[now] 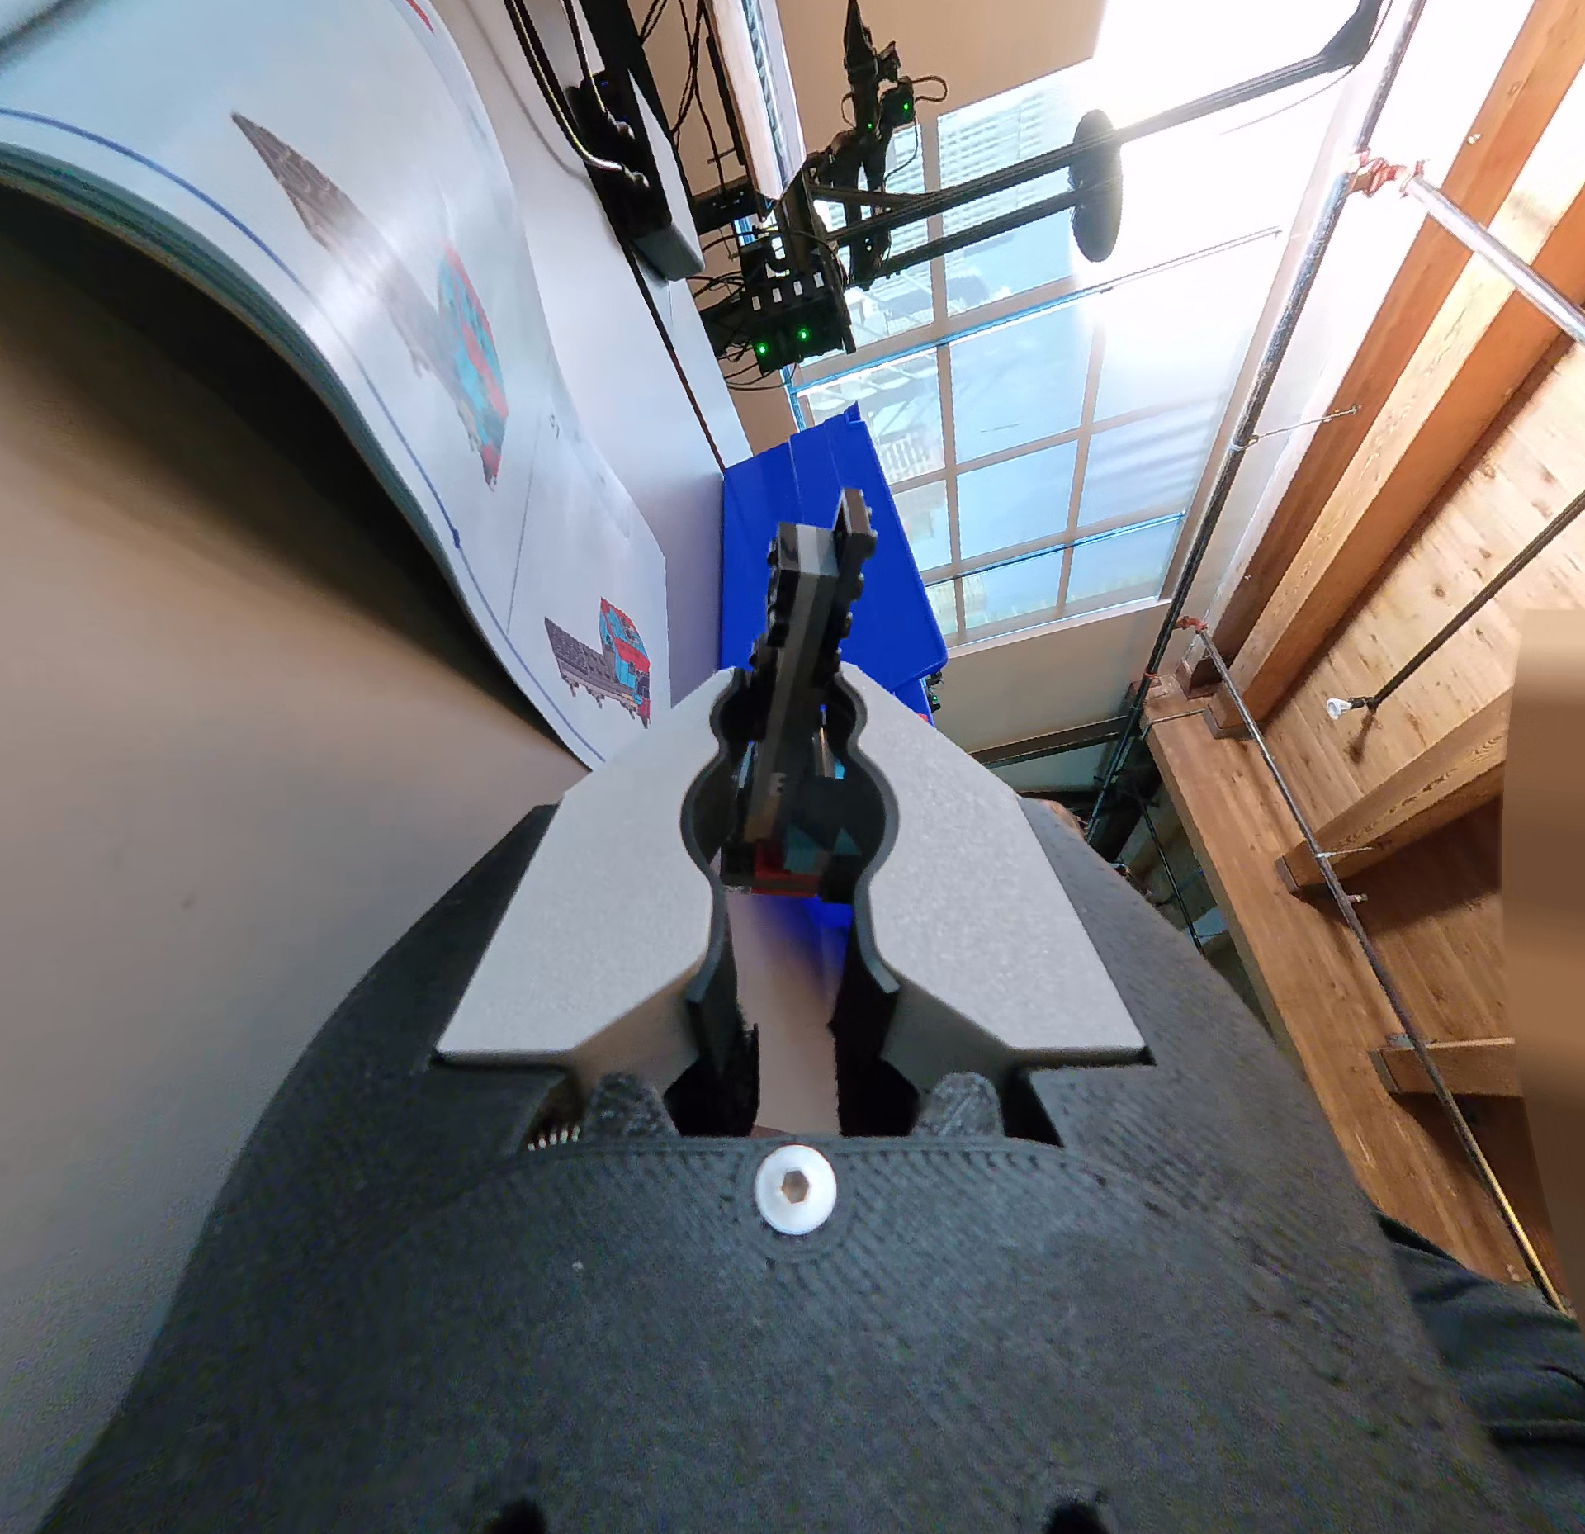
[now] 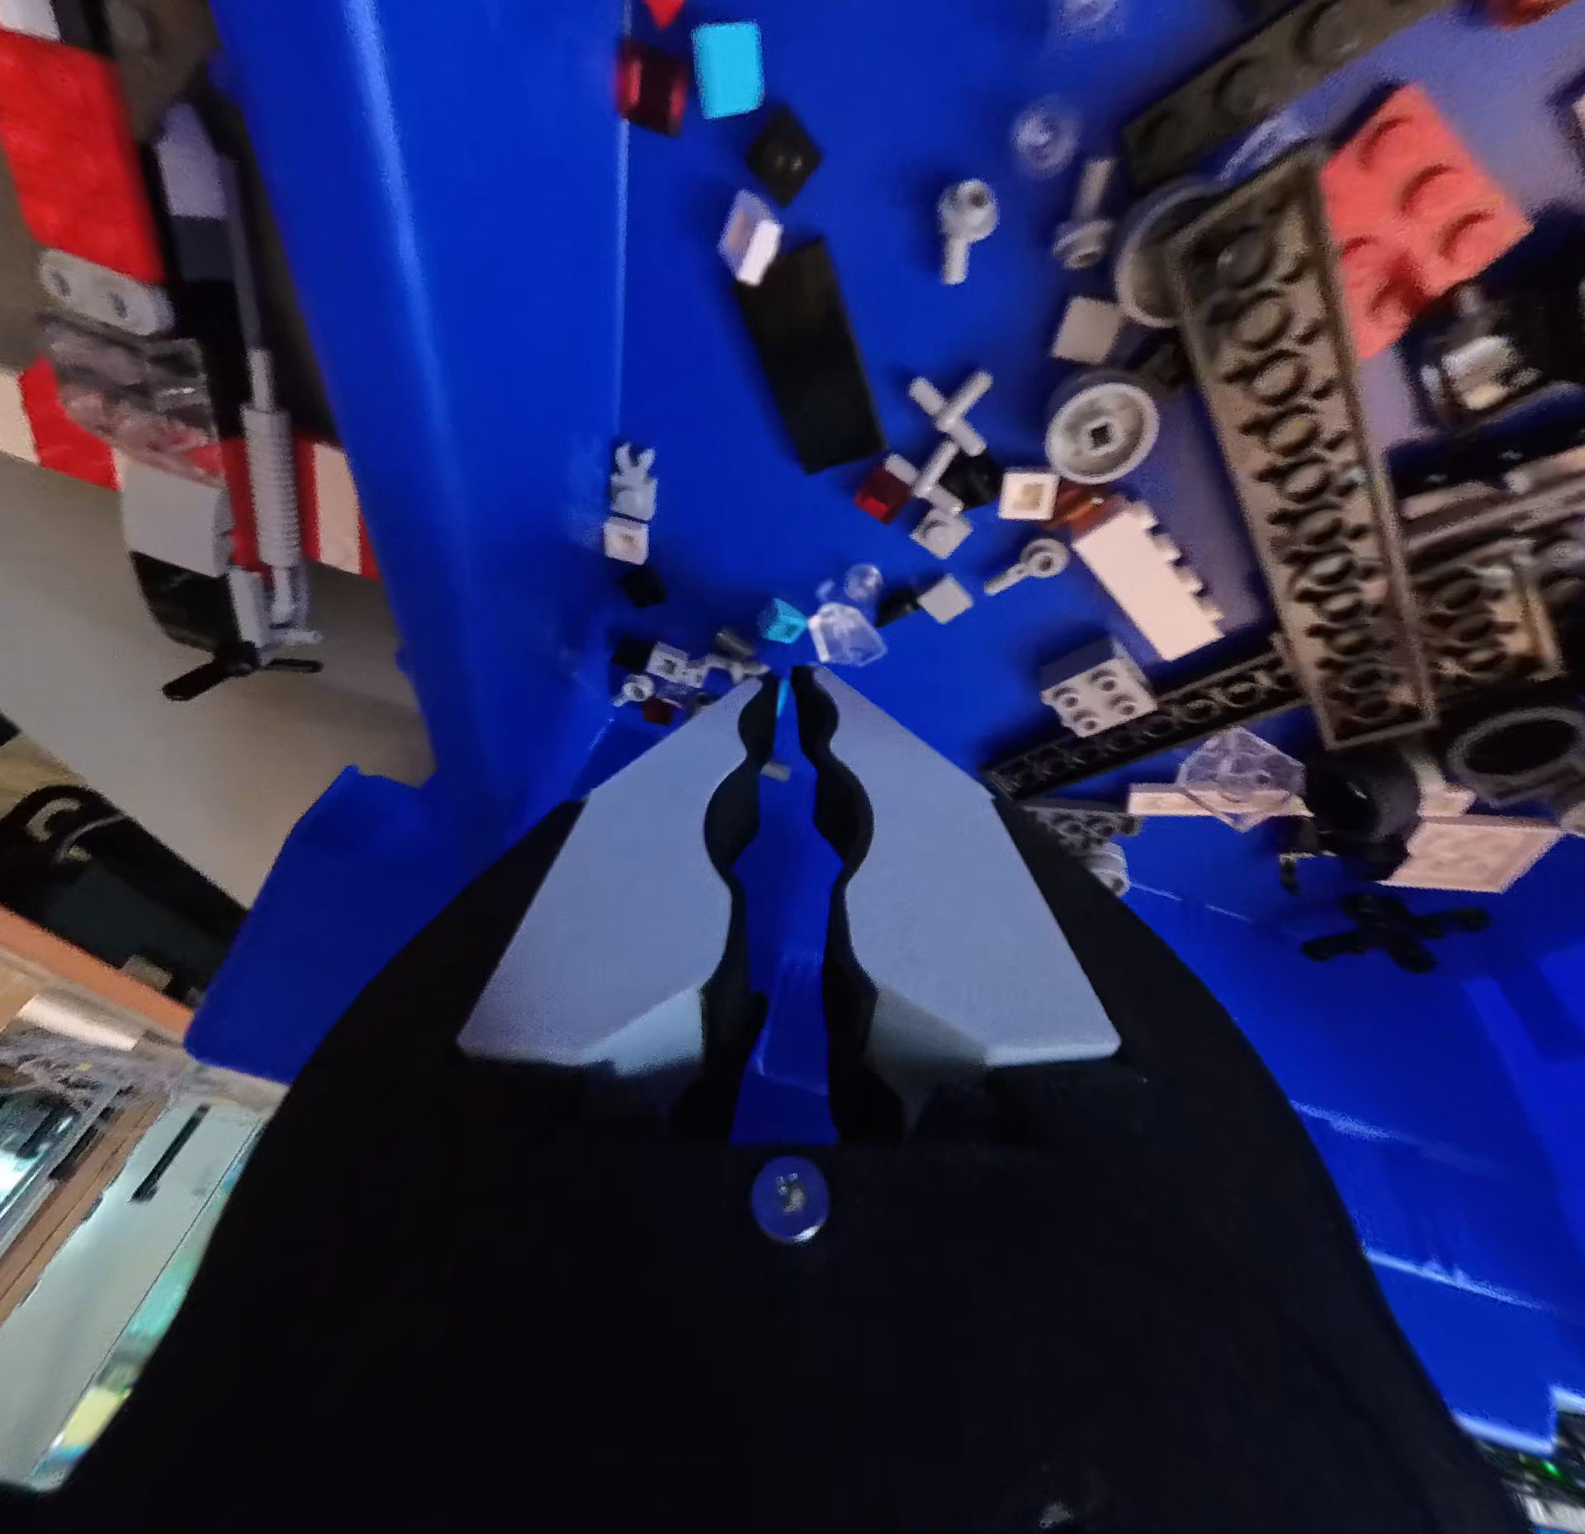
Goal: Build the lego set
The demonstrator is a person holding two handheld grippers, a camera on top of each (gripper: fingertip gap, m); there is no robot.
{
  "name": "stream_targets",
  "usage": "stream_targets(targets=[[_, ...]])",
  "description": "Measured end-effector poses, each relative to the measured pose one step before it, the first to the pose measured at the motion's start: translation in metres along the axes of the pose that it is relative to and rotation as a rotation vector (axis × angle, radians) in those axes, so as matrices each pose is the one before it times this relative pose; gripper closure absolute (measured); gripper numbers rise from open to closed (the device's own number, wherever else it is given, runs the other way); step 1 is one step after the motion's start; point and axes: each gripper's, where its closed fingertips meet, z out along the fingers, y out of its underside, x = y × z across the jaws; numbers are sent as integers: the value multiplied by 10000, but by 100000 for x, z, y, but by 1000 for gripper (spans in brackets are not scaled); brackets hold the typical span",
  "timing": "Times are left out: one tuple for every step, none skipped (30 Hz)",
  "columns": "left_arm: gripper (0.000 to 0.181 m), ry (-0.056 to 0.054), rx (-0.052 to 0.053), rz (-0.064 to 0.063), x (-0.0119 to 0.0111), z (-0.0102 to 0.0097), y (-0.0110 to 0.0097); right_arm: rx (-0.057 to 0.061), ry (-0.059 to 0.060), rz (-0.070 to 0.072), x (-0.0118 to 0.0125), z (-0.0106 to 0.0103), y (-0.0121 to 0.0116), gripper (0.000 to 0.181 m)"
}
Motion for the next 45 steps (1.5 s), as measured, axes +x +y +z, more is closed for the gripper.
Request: stream_targets(targets=[[164,-16,6,3,-22,8,0,47,119,6,252,-221,129,177],[164,-17,3,7,-18,2,-7,-52,-25,27,-29,-122,302,177],[164,-3,4,7,1,3,-8,-133,-76,25,-189,1,395,177],[164,5,12,5,6,-10,-9,-166,-8,-19,-79,111,320,177],[164,4,18,4,4,-19,-22,-135,27,-12,-33,195,151,176],[164,4,18,5,15,-15,-17,-131,-59,18,-148,256,72,175],[164,3,13,8,11,-18,-10,-119,-22,-41,-138,318,-33,173],[164,2,8,9,8,-12,-7,-112,-22,-69,-143,220,-48,171],[164,5,4,5,5,-6,-2,-81,20,-12,-77,178,-60,168],[164,11,-1,-2,18,-10,5,-60,66,-17,-3,29,-22,169],[164,16,-3,-6,15,-15,2,-44,60,4,3,-26,34,168],[164,22,-3,-4,25,-11,10,-9,119,11,113,-61,-13,167],[164,22,-1,-5,23,-14,-1,-12,77,4,19,-7,-22,166],[164,20,3,-6,22,-11,-6,-11,66,-7,-12,13,21,167],[164,22,1,-7,24,10,-2,-15,80,-14,-24,-8,52,166],[164,28,-4,-6,41,-7,-3,-3,84,13,-8,-50,88,165],[164,37,0,-6,44,-13,-2,49,126,45,133,-141,38,165],[164,42,7,-7,55,-27,-4,123,174,75,220,-150,-96,164],[164,39,9,-10,40,-21,-16,137,105,110,144,-58,-143,164],[164,33,6,-8,39,-23,-15,76,77,72,46,31,-111,164],[164,27,0,-4,30,-13,-3,22,56,-18,-63,139,-18,164],[164,24,-3,1,35,-11,8,15,111,-48,-32,159,-42,163],[164,24,-1,3,34,-19,10,35,180,11,117,63,-51,165],[164,23,1,4,40,-21,-6,40,151,67,129,-36,-29,166],[164,22,-1,6,29,-19,8,65,143,37,121,-19,-65,165],[164,16,-6,5,33,-9,17,65,141,-1,95,-10,-72,165],[164,14,-6,5,16,-4,8,18,134,5,73,23,-27,167],[164,14,-3,5,28,-20,10,-2,126,-3,38,17,-5,167],[164,12,2,5,16,-17,5,1,147,-3,68,1,-25,166],[164,12,9,5,29,-29,0,-21,154,35,71,-25,11,165],[164,15,12,4,20,-23,-14,-5,157,53,124,-5,-20,165],[164,15,10,4,30,-24,-14,29,169,33,149,-50,-47,165],[164,16,9,5,22,-12,-5,40,154,38,122,-26,-37,165],[164,20,10,4,36,-15,-17,29,93,37,51,-29,-85,166],[164,26,11,2,38,-24,-13,33,87,19,2,45,1,170],[164,27,15,4,40,-30,-15,29,58,21,16,28,-69,173],[164,24,13,3,34,-22,-16,2,20,45,-7,12,35,174],[164,23,10,4,42,-24,-14,-7,-2,28,22,-19,-23,174],[164,21,7,7,30,-22,1,15,-12,12,-12,-15,-3,174],[164,21,-2,6,40,-28,11,22,-31,24,12,-6,13,174],[164,23,-11,4,47,-30,33,10,-39,61,-5,-22,32,174],[164,22,-13,3,33,-27,26,-32,5,67,58,-9,90,173],[164,20,-9,1,32,-33,23,-74,38,38,89,-16,171,174],[164,18,-3,1,32,-38,20,-76,48,34,70,-58,192,174],[164,12,-6,3,26,-26,5,-22,19,67,40,-106,164,174]])
